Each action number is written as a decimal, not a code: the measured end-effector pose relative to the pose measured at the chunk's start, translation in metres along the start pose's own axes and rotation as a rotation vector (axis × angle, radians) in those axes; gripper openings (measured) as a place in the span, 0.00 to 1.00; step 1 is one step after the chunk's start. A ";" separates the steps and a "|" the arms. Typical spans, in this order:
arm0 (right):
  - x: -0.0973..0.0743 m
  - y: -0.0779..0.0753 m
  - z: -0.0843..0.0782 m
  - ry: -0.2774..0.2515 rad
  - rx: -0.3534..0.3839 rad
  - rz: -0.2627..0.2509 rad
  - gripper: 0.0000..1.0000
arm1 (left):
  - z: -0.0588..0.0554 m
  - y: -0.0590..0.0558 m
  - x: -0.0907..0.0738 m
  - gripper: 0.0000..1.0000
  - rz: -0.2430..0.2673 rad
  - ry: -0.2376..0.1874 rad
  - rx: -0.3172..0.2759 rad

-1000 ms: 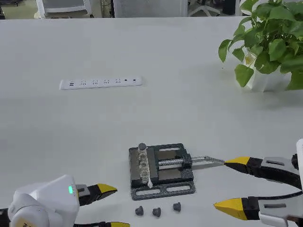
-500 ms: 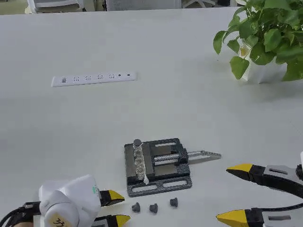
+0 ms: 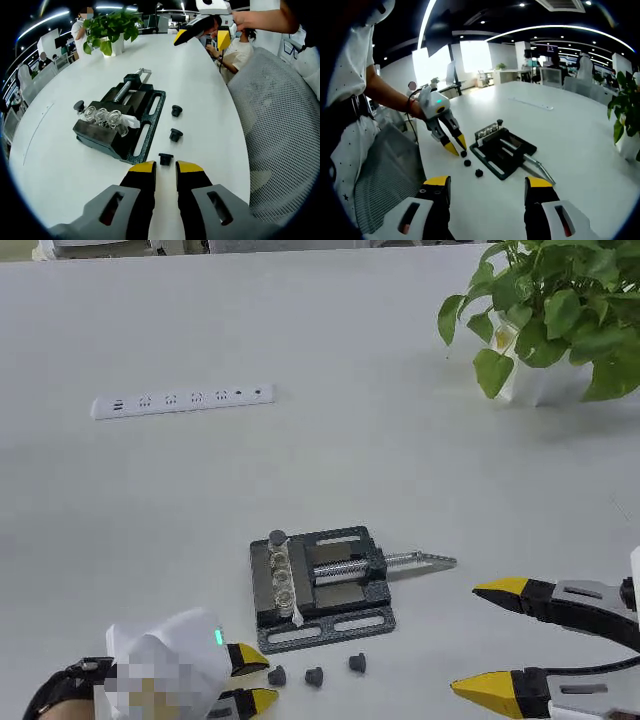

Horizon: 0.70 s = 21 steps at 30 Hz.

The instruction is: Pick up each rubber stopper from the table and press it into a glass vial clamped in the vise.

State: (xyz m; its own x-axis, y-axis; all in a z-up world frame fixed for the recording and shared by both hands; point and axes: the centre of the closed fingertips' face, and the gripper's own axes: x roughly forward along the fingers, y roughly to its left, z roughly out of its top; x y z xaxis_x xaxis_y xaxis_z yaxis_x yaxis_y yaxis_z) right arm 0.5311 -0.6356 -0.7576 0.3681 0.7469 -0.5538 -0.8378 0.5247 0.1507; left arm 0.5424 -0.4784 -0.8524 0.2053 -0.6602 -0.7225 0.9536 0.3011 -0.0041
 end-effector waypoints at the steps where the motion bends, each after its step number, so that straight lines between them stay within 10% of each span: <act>1: 0.000 0.000 0.000 0.001 0.001 0.000 0.56 | 0.000 0.000 0.000 0.12 -0.001 0.000 0.000; 21: 0.003 0.000 -0.002 0.004 0.005 0.000 0.55 | -0.003 0.001 0.001 0.05 -0.005 0.016 0.005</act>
State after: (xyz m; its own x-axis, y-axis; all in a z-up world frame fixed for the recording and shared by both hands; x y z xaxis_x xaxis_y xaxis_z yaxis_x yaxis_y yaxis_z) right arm 0.5316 -0.6343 -0.7607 0.3664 0.7451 -0.5573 -0.8356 0.5269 0.1551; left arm 0.5429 -0.4771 -0.8552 0.1968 -0.6503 -0.7337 0.9557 0.2942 -0.0044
